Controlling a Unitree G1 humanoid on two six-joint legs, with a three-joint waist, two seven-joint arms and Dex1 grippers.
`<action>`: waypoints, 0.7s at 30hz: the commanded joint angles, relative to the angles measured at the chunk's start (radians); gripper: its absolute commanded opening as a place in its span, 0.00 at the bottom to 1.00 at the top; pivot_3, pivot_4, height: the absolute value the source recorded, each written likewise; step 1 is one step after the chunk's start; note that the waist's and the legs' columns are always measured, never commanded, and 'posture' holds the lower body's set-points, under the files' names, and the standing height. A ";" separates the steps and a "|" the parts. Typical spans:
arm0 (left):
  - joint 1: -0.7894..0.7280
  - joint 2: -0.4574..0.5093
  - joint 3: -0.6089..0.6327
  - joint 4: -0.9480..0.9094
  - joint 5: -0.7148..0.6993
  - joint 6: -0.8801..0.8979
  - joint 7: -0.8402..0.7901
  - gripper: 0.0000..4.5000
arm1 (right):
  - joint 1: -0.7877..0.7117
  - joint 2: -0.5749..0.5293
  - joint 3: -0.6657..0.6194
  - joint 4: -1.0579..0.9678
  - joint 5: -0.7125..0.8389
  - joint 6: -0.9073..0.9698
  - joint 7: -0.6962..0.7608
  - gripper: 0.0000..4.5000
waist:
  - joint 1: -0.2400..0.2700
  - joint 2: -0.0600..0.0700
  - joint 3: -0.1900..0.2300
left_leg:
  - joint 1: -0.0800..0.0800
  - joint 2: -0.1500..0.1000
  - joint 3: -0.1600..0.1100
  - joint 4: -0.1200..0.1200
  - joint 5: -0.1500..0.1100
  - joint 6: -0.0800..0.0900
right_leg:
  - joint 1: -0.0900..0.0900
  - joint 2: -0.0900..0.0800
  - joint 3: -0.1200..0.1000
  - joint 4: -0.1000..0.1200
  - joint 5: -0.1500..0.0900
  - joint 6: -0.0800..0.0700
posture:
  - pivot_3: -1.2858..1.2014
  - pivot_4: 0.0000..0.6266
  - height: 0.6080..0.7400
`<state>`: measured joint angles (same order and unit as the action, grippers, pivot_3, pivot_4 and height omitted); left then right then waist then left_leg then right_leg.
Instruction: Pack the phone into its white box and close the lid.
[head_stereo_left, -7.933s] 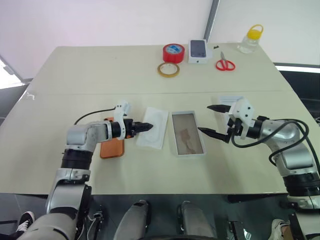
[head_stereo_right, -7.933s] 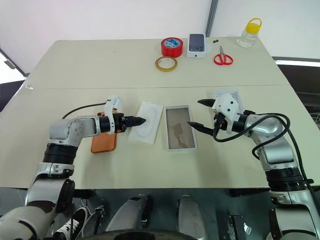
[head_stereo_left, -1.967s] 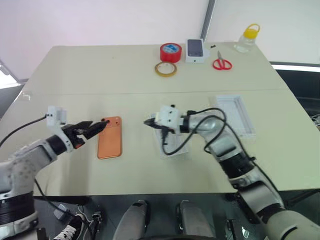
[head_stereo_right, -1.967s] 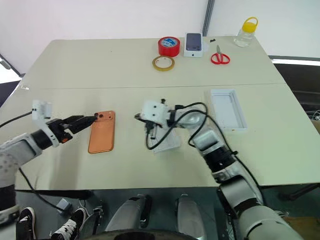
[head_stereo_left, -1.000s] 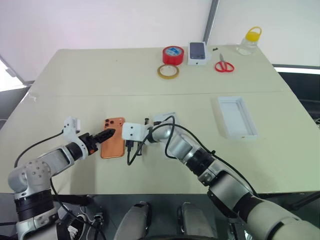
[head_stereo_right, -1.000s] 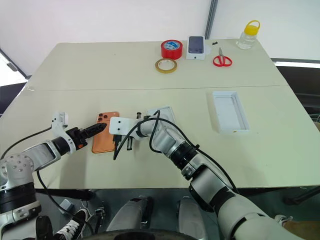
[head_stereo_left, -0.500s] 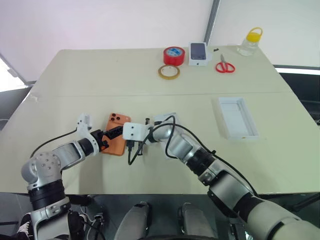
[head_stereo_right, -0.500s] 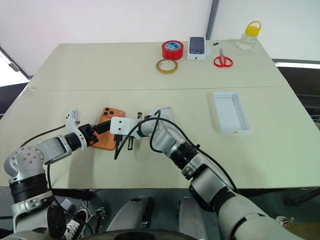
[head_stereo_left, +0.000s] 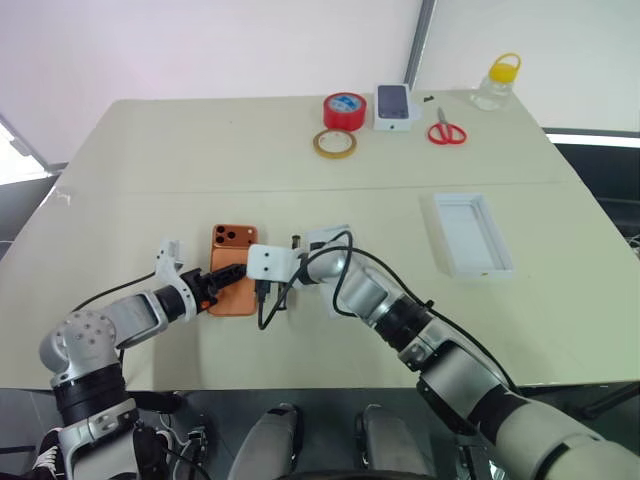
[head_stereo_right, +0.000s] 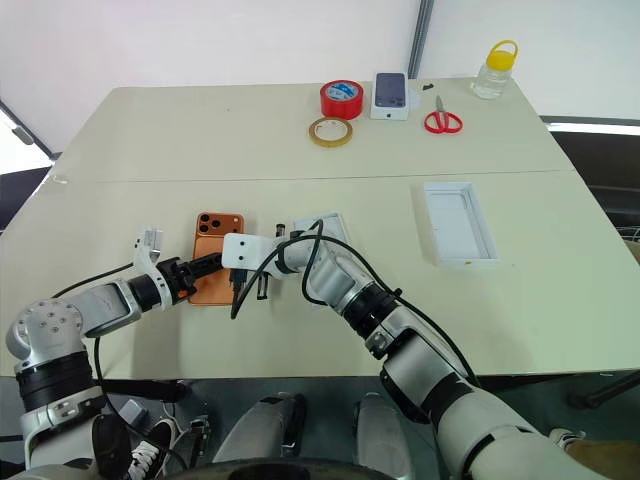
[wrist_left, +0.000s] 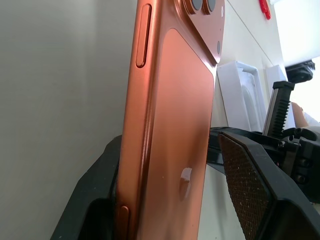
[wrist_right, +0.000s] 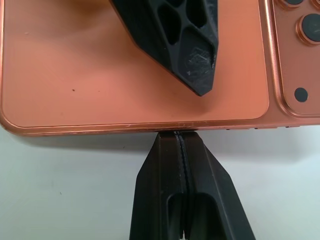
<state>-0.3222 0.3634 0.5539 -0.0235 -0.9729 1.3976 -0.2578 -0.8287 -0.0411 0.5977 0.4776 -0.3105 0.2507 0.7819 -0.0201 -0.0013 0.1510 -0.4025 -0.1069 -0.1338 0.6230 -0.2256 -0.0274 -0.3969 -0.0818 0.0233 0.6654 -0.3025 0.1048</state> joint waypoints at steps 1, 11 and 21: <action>0.025 0.005 -0.027 -0.023 -0.004 0.024 -0.001 0.60 | -0.003 0.008 -0.004 0.001 -0.005 -0.011 -0.007 0.00 | 0.000 0.000 0.000 | 0.000 0.000 0.000 0.000 0.000 0.000 | 0.000 0.000 0.000 0.000 0.000 0.000 | 0.52 0.24 1.00; 0.051 0.035 -0.067 -0.034 0.032 -0.039 -0.012 0.97 | 0.005 0.004 -0.003 -0.007 -0.005 -0.008 -0.004 0.00 | 0.000 0.000 0.000 | 0.002 0.000 0.000 -0.002 0.000 0.000 | 0.000 0.000 0.000 0.000 0.000 0.000 | 0.52 0.24 1.00; 0.063 0.043 -0.020 -0.055 -0.044 0.043 -0.012 1.00 | 0.005 0.006 -0.007 -0.008 0.000 -0.003 -0.004 0.00 | -0.003 0.000 0.000 | 0.009 0.001 0.000 -0.009 -0.001 0.002 | 0.004 0.000 0.001 -0.001 0.000 -0.001 | 0.52 0.24 1.00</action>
<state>-0.2862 0.3960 0.5330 -0.0792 -1.0080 1.3933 -0.2805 -0.8242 -0.0410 0.5990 0.4784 -0.3101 0.2501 0.7808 -0.0232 -0.0017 0.1512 -0.3934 -0.1059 -0.1337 0.6138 -0.2268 -0.0252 -0.3927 -0.0813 0.0244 0.6642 -0.3028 0.1043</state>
